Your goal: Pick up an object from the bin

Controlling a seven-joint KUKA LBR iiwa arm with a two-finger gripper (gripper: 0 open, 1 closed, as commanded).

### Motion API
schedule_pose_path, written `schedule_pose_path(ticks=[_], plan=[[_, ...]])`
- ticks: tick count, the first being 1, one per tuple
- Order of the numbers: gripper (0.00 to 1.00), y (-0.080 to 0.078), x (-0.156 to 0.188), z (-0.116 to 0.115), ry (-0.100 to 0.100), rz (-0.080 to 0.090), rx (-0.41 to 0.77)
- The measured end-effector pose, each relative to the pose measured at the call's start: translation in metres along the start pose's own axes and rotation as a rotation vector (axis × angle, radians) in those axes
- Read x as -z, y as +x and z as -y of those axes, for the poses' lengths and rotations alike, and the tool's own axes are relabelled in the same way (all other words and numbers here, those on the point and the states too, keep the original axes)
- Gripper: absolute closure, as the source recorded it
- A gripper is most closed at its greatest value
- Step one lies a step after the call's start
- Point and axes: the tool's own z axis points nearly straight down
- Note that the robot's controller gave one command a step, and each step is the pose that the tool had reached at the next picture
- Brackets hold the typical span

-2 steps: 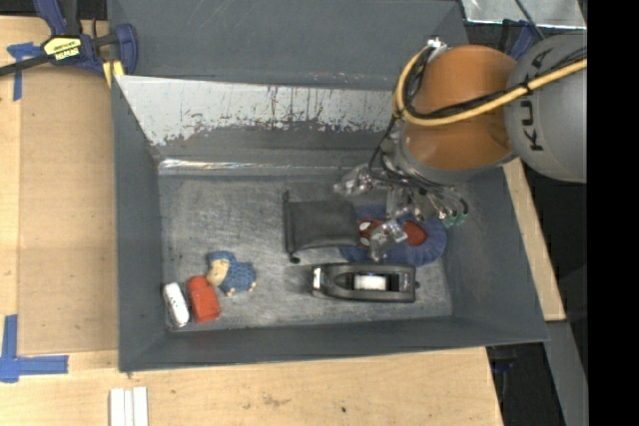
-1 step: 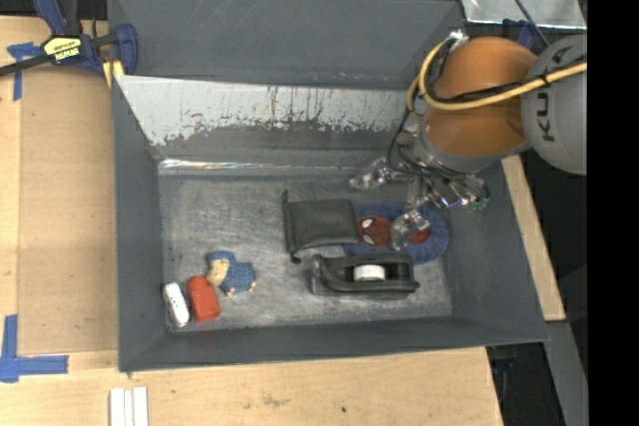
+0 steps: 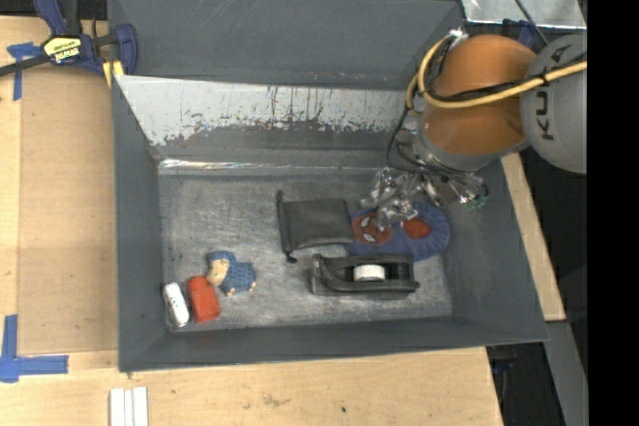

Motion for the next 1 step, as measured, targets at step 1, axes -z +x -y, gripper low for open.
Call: schedule_pose_path(ticks=[1], plan=[[1.0,-0.0037,0.1194,-0.007,0.004,0.001,-0.007]])
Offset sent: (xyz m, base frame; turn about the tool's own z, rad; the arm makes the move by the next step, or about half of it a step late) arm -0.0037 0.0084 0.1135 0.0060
